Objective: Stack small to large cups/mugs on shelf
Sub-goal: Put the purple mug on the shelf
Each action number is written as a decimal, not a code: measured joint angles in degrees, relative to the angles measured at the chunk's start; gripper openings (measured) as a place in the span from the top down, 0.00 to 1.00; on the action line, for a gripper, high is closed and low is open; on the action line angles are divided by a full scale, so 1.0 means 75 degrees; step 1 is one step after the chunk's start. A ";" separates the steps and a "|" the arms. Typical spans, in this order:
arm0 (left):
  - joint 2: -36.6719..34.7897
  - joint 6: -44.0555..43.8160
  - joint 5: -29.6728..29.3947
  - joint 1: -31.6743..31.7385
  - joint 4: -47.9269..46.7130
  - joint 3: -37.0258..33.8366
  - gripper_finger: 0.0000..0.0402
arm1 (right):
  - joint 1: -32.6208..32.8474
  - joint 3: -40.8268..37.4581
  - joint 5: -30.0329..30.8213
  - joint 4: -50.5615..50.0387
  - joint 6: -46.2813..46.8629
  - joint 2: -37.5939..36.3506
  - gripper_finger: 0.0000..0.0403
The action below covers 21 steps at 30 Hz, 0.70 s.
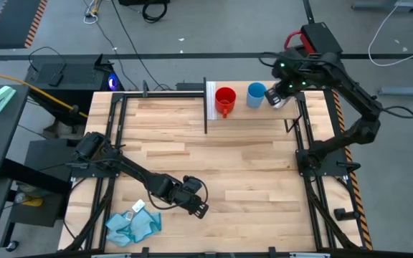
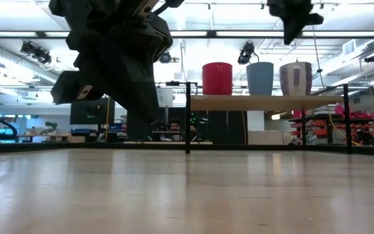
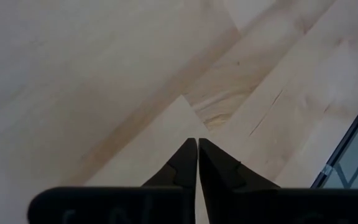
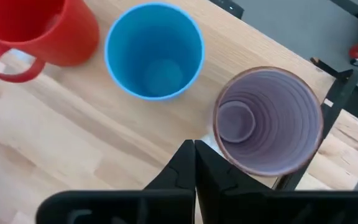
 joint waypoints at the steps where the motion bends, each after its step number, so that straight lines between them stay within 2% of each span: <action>1: 0.0000 -0.0003 0.0000 0.0000 0.0001 0.0002 0.95 | 0.0013 0.0000 0.0042 0.0000 0.0002 0.0077 0.99; 7: 0.0000 -0.0003 0.0000 0.0000 -0.0002 0.0000 0.96 | 0.0044 -0.0113 0.0095 0.0023 0.0095 0.0378 0.99; 15: 0.0000 0.0000 0.0000 0.0000 0.0001 0.0000 0.94 | 0.0305 -0.1314 0.0184 -0.0024 0.0142 0.0084 0.99; 21: 0.0000 0.0079 0.0000 0.0000 0.0001 0.0000 0.95 | 0.0475 -0.1521 0.0378 -0.0003 0.0151 0.0048 1.00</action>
